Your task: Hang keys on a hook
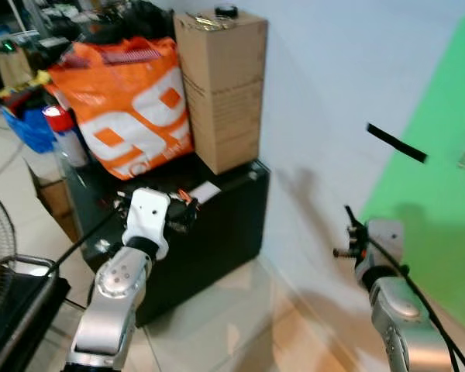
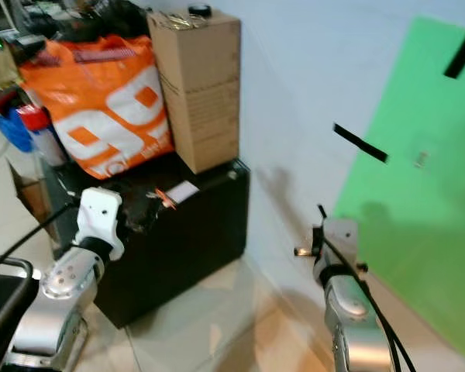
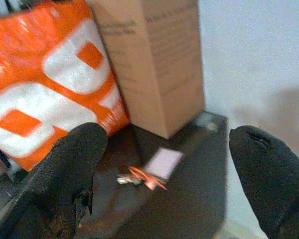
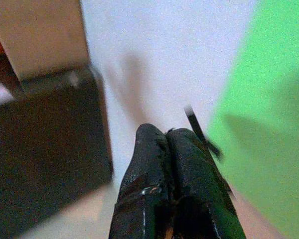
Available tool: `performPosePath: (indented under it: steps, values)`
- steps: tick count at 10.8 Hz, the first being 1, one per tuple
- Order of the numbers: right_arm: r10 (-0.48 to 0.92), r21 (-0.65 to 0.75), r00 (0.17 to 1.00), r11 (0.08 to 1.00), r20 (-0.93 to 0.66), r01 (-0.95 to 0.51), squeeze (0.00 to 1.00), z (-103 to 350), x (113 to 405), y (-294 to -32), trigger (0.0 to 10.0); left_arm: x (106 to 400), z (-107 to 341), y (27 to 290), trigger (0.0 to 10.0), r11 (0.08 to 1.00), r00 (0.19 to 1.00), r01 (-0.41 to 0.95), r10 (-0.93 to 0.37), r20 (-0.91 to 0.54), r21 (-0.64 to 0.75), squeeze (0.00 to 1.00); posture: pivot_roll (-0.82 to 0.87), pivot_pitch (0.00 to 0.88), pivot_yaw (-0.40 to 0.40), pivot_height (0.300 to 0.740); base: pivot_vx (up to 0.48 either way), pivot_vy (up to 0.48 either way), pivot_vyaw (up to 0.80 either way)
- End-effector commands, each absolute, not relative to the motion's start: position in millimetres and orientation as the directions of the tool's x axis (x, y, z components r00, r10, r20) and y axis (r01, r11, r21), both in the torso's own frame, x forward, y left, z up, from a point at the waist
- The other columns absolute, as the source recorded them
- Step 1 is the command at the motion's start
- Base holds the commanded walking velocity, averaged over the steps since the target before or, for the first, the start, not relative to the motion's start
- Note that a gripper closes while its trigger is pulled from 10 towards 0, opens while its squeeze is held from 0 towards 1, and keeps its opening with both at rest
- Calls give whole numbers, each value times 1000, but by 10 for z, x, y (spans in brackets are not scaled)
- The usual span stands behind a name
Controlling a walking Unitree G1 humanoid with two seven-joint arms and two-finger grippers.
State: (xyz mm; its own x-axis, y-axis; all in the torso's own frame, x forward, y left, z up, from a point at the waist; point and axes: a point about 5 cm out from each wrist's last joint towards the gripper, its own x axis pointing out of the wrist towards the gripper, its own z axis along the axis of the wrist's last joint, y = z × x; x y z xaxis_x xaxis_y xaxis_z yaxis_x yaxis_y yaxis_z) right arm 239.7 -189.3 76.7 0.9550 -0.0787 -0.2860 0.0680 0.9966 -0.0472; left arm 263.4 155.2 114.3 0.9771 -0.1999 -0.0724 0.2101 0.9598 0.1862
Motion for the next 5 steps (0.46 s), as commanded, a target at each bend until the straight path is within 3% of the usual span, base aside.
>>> performPosePath:
  steps: [1, 5]
  values:
    - [-61, -22, 971, 998, -231, 58, 0, 860, 2434, -1841, 10000, 2617, 1073, 1603, 10000, 958, 976, 208, -191, -104, 198, 1000, -52, 0, 33, 740, 292, 0, 0]
    - [44, -1, 981, 999, -189, -44, 0, 935, 2485, -1758, 10000, 2547, 1016, 1579, 10000, 960, 973, 217, -199, -115, 179, 1000, -34, 0, 10, 740, 289, 0, 0]
